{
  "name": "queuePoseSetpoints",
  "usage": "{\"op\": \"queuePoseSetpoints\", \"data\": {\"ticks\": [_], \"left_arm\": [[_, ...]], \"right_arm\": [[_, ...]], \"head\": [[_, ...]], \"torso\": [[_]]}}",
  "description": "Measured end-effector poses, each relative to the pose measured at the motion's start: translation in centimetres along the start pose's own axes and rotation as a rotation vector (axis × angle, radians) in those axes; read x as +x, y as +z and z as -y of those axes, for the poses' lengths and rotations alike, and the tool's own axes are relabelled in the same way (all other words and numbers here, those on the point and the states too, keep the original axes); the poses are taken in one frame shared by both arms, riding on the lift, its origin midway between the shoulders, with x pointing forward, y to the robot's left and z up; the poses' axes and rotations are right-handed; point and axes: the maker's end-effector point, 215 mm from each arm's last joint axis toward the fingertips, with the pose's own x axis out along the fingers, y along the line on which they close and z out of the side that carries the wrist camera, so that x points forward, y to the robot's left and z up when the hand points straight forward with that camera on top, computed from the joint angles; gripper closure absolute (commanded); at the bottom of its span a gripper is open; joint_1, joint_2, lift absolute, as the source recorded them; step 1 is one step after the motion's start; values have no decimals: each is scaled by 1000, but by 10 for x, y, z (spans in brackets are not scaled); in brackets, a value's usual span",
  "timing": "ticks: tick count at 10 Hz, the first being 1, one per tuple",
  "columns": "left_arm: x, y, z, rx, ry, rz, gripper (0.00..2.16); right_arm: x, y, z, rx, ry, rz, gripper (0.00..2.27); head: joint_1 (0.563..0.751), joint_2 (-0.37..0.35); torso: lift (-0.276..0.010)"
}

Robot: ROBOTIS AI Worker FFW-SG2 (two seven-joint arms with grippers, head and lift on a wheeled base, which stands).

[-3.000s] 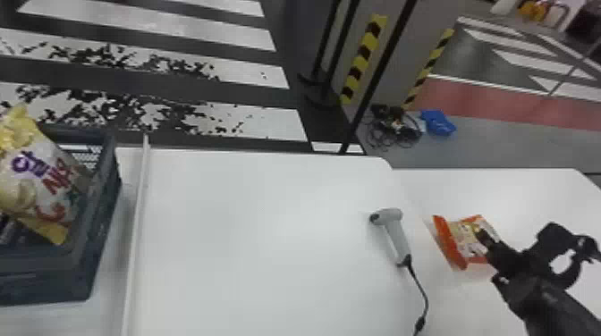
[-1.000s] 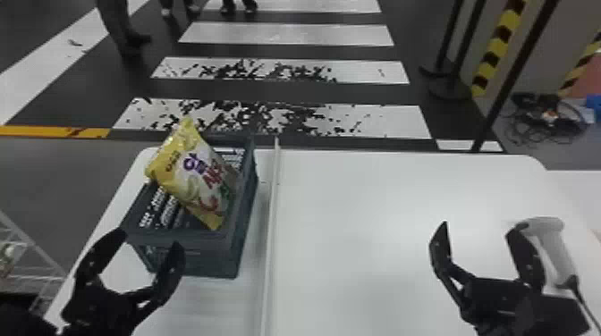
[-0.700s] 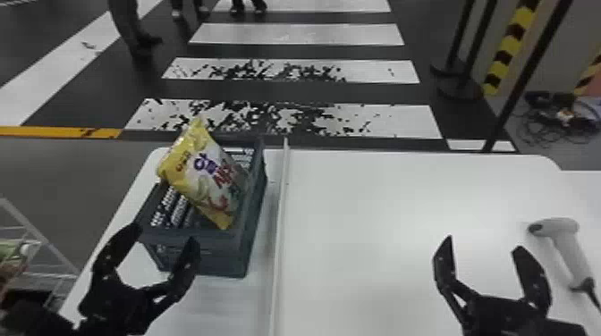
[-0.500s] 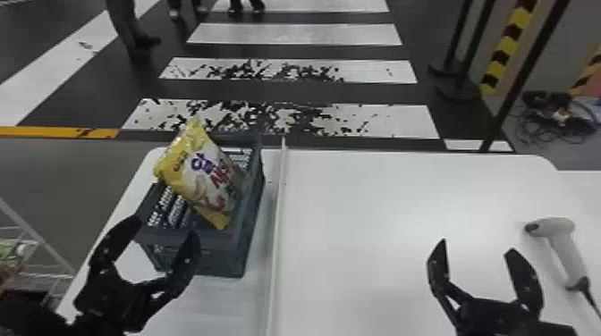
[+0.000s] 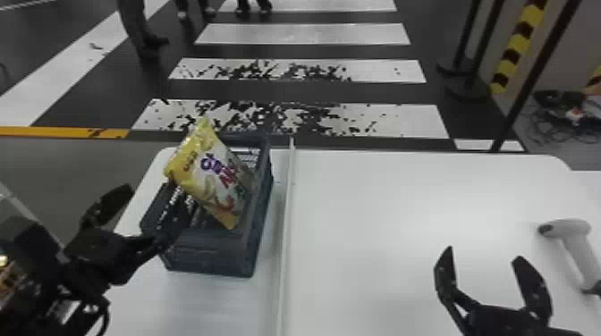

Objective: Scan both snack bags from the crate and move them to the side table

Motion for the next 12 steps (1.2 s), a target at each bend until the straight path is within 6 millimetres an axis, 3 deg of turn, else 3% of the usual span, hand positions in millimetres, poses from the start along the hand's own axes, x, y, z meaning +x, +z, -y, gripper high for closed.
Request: {"op": "queuePoseSetpoints", "data": {"ticks": [7,12], "left_arm": [[75,-10,-67,-6,63,-91,46],[130,-39,-65,19,-12,-181,124]], "right_arm": [[0,-9,-1,-7,3,-29,49],[3,-9,-3,-7,5,-32,49]], "head": [[695,140],[695,119]], "torso": [[-99],[-99]]}}
